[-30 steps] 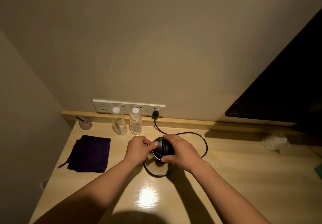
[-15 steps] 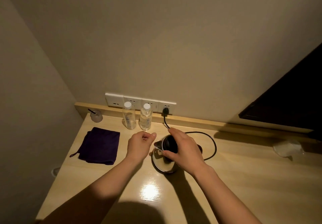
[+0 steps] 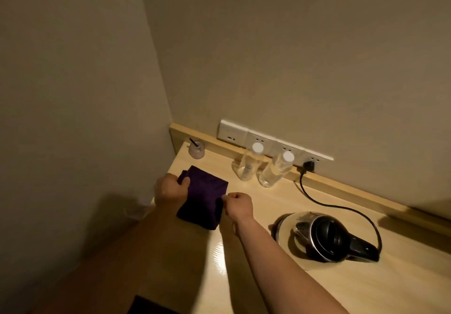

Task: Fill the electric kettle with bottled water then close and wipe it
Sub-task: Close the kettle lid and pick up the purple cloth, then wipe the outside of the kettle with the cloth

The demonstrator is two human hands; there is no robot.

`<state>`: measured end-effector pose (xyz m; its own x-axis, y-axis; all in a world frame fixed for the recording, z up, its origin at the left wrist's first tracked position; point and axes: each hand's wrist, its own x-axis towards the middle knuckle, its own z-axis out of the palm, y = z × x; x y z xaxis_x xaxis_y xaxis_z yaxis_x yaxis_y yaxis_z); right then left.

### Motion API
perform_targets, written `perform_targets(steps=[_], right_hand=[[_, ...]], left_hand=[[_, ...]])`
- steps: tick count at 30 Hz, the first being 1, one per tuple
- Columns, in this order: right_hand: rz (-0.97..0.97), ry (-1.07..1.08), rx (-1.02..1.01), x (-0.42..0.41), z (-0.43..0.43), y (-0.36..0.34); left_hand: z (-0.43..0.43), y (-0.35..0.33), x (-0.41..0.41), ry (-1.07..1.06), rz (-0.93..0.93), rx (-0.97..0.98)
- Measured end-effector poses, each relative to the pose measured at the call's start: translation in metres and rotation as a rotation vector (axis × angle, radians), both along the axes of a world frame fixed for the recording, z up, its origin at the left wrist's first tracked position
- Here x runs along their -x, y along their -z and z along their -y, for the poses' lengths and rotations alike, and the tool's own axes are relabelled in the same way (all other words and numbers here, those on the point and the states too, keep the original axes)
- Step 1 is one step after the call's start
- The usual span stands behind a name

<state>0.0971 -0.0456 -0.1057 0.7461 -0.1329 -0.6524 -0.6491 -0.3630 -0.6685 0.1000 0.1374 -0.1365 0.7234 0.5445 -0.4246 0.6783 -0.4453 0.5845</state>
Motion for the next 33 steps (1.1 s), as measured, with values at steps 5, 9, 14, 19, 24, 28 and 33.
perform_targets(steps=[5,9,14,19,24,28,33], right_hand=[[-0.164,0.095,0.094,-0.022,-0.017,0.034],[-0.202,0.134,0.094,-0.028,-0.028,0.048],[-0.156,0.123,0.056,-0.02,-0.039,0.049],[-0.029,0.105,-0.055,-0.01,-0.021,0.021],[0.074,0.039,-0.193,0.009,0.021,-0.033],[0.257,-0.145,-0.045,0.026,0.066,-0.083],[0.405,-0.391,0.376,0.056,0.139,-0.146]], left_hand=[[-0.01,0.031,-0.007,0.139,-0.227,-0.175],[-0.01,0.06,-0.008,0.202,-0.233,-0.181],[-0.012,0.054,-0.009,0.346,-0.187,-0.206],[-0.026,0.003,-0.004,0.318,-0.036,0.357],[-0.01,-0.076,0.016,0.005,0.002,1.385],[0.032,-0.1,0.024,0.034,0.089,1.665],[0.103,-0.107,0.02,-0.055,0.055,1.551]])
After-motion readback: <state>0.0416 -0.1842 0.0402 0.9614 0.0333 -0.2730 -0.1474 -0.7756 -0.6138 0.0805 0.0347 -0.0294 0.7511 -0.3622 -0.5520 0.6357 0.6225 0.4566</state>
